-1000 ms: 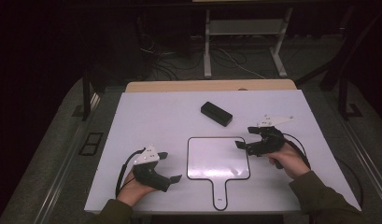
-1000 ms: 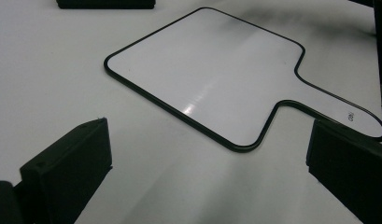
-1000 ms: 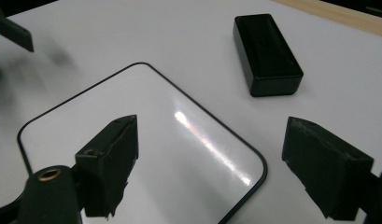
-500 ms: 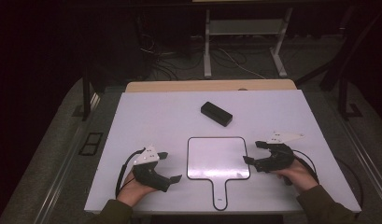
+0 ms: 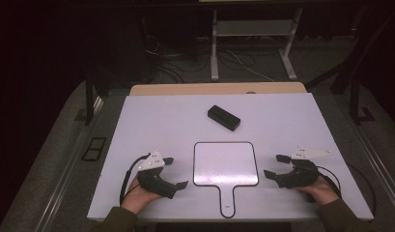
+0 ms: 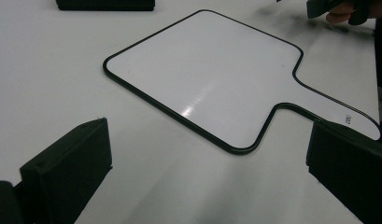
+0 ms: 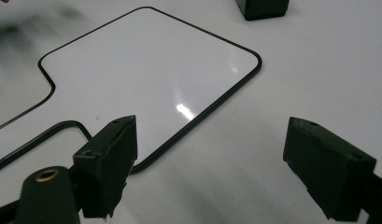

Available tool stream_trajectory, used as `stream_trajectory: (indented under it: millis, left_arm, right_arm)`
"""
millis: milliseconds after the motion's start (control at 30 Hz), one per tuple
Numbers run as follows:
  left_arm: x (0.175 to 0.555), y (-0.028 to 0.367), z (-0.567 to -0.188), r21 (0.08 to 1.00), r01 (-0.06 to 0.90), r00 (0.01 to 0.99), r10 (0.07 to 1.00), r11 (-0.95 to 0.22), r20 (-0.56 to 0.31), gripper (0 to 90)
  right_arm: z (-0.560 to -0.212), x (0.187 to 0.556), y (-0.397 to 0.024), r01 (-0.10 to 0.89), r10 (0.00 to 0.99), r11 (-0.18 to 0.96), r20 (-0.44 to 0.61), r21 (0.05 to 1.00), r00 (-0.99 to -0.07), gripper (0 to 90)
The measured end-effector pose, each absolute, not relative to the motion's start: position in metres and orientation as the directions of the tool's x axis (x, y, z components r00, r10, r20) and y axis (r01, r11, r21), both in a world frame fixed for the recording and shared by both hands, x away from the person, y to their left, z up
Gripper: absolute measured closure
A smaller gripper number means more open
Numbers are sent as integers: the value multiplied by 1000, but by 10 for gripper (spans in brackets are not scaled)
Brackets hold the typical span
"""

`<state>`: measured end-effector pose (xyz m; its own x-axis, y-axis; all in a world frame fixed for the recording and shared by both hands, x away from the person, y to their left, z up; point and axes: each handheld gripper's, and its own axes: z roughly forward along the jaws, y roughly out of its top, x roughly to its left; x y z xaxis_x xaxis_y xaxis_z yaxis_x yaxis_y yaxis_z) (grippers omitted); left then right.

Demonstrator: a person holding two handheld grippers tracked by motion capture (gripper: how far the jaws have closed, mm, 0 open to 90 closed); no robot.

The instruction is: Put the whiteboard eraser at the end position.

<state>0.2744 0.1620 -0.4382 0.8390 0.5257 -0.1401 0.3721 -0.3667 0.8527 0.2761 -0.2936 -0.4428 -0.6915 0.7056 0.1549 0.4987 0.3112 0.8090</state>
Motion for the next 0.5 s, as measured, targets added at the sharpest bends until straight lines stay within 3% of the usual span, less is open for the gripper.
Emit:
stream_trajectory:
  millis: [500]
  left_arm:
    - [275, 163, -439, 848, 370, 840, 527, -379, -131, 0]
  right_arm:
    - [-444, 268, -296, 469, 690, 352, 114, 810, -715, 163]
